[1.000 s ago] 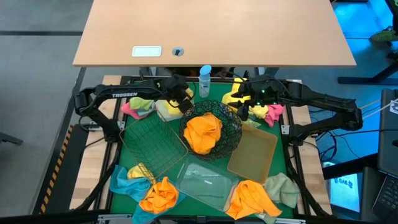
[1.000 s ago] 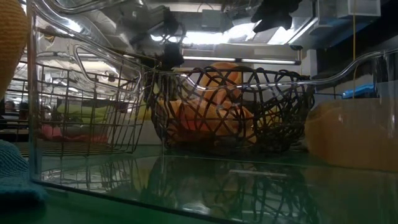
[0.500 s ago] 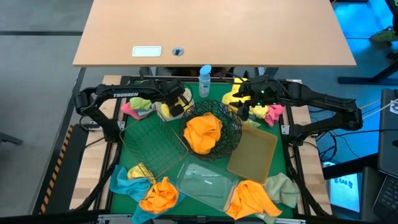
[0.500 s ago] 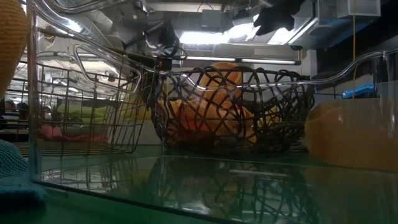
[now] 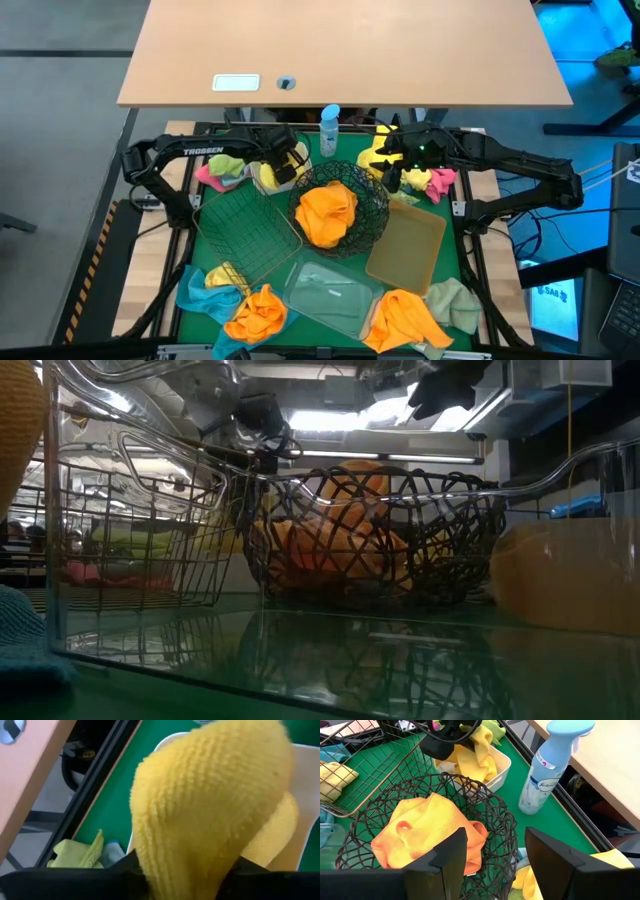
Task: Sort microfiber towel by color & place in baskets
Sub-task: Put the yellow towel into the white bin
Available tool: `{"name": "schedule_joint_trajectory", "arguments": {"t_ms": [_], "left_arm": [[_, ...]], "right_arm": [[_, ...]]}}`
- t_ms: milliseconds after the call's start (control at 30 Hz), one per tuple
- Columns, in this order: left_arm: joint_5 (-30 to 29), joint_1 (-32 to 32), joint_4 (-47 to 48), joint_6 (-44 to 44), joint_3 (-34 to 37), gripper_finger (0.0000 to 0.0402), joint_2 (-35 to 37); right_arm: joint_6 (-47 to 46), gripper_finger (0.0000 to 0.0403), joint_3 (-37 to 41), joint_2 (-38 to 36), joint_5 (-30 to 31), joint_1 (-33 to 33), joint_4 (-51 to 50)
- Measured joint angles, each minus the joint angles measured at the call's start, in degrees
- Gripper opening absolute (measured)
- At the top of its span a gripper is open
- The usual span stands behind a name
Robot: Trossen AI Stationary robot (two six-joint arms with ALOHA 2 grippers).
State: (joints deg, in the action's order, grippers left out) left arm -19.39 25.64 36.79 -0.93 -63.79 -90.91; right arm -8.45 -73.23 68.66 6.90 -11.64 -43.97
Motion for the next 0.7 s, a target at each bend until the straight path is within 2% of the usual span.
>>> {"name": "schedule_joint_trajectory", "arguments": {"t_ms": [200, 467, 700], "left_arm": [[0.29, -0.19, 1.24, 0.99, -2.75, 0.0122, 0.57], [3.06, -0.25, 9.32, 1.16, -9.74, 0.0123, 0.66], [1.96, -0.27, 11.35, 5.19, -10.40, 0.0123, 0.66]], "right_arm": [[0.00, 0.0200, 0.00, 0.00, 0.00, -0.02, 0.00], [-0.02, 0.0200, 0.00, 0.00, 0.00, -0.01, -1.01], [-0.02, 0.0200, 0.00, 0.00, -0.01, 0.00, -1.55]]}}
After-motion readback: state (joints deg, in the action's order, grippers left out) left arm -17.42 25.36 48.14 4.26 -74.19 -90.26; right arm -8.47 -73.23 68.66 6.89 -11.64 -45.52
